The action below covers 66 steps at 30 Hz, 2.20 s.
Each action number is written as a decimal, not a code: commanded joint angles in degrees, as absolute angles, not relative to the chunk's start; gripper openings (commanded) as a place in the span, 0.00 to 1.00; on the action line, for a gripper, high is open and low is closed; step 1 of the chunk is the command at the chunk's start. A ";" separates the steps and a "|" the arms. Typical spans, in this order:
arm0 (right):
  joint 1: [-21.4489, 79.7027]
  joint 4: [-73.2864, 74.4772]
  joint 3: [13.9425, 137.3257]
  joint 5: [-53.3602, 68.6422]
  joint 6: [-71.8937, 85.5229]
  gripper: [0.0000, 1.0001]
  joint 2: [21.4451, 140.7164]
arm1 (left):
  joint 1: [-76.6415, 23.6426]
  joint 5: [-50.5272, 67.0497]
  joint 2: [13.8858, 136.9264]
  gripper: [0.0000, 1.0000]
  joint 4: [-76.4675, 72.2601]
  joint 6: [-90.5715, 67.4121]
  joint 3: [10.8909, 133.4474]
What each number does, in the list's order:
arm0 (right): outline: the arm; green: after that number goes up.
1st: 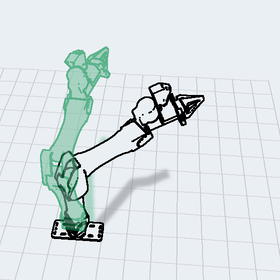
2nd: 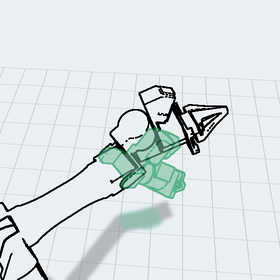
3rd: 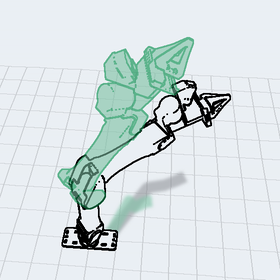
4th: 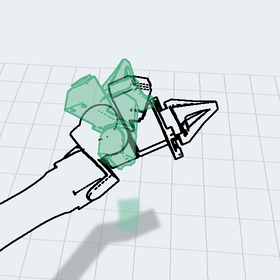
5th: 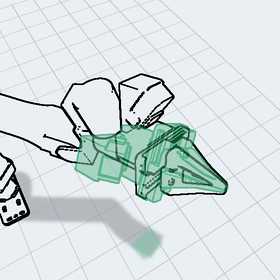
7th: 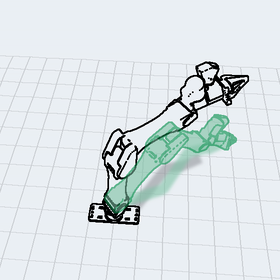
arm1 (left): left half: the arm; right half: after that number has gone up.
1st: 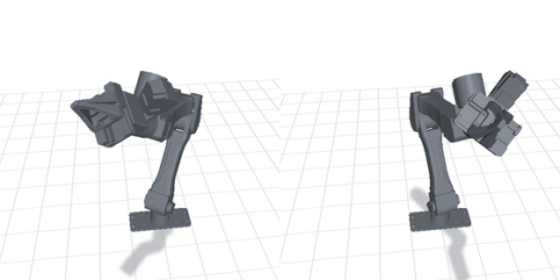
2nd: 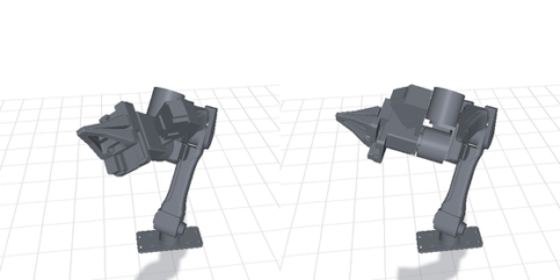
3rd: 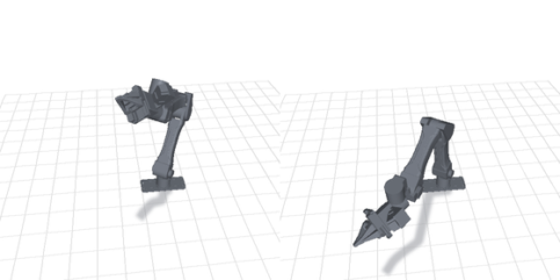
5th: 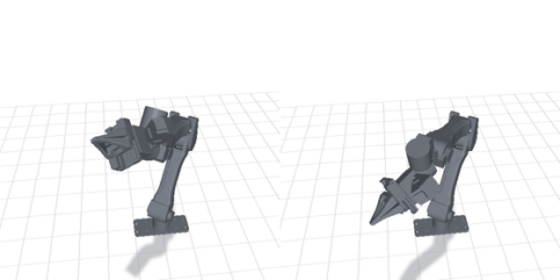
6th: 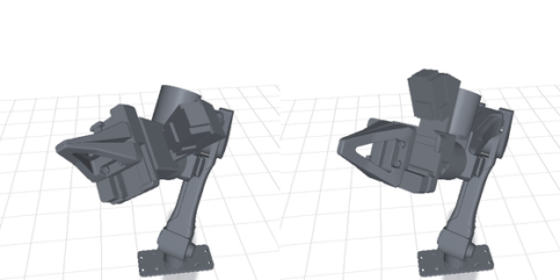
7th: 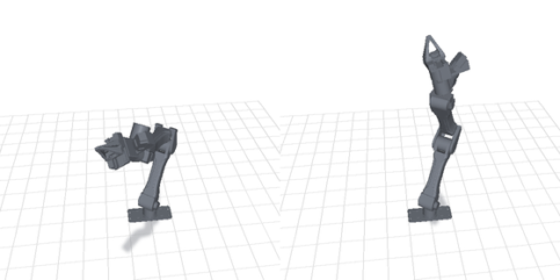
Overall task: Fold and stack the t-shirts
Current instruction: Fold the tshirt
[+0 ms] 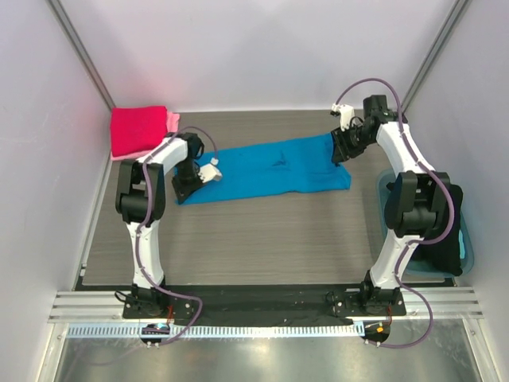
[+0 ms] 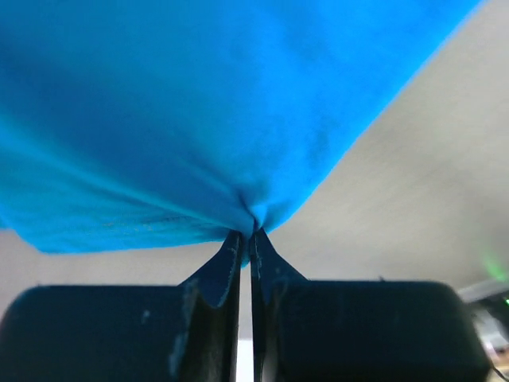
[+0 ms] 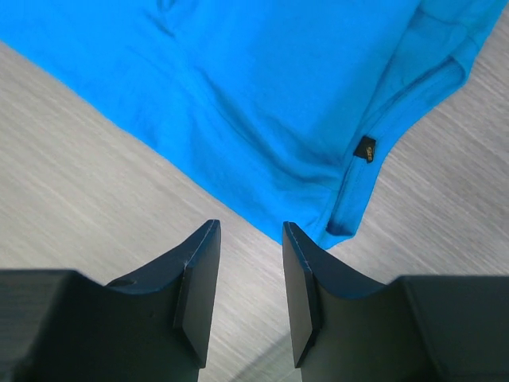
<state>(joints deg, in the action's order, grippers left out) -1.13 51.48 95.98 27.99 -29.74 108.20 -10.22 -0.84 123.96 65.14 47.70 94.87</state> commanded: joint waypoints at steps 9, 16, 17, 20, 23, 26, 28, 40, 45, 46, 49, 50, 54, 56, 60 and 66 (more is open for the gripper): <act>-0.53 51.07 110.20 17.75 -27.60 0.42 122.07 | -19.42 4.39 105.40 0.04 90.43 38.42 82.62; -0.26 51.85 116.80 16.09 -28.30 0.42 128.75 | -25.48 6.41 98.54 0.05 93.08 32.53 78.23; -0.26 51.86 117.15 15.65 -28.30 0.42 129.80 | -26.71 6.50 98.00 0.05 92.99 32.08 77.18; 0.00 52.47 118.47 15.12 -29.26 0.41 131.30 | -28.30 6.94 96.59 0.05 92.46 31.11 75.59; 0.00 53.96 119.88 14.50 -30.06 0.41 132.62 | -28.74 7.03 96.15 0.05 92.64 31.46 74.88; 0.00 55.45 121.72 15.11 -30.67 0.41 134.47 | -30.32 6.94 96.41 0.05 93.07 31.73 75.58; 0.00 56.77 122.69 14.94 -31.46 0.41 136.31 | -31.72 7.03 96.85 0.04 93.08 31.55 75.85; 4.74 57.93 128.32 12.66 -33.75 0.07 144.22 | -36.56 9.75 98.09 0.04 93.96 31.20 76.99; 7.03 47.41 132.09 8.44 -32.69 0.04 147.30 | -43.32 14.49 99.23 0.04 94.83 31.37 76.90; 8.16 45.63 132.80 7.83 -32.87 0.04 148.00 | -46.38 16.24 100.53 0.04 94.75 31.55 77.08; 10.10 40.18 137.27 6.16 -33.13 0.04 151.69 | -51.76 19.76 104.31 0.04 94.48 31.64 80.32; 11.41 38.25 140.07 5.80 -33.48 0.04 153.96 | -52.90 20.56 105.63 0.04 94.48 31.73 82.86; 14.76 30.36 142.82 3.61 -35.33 0.04 157.14 | -57.82 25.30 112.57 0.04 93.69 31.55 91.28; 16.34 25.26 142.91 2.99 -36.99 0.04 158.02 | -58.71 27.67 117.30 0.04 93.17 31.11 94.73; 17.49 17.33 144.49 2.64 -37.88 0.03 161.44 | -61.34 29.44 124.18 0.03 92.29 31.11 104.91; 17.67 5.64 145.98 4.48 -33.23 0.04 163.65 | -63.72 31.99 131.30 0.10 91.50 29.62 113.37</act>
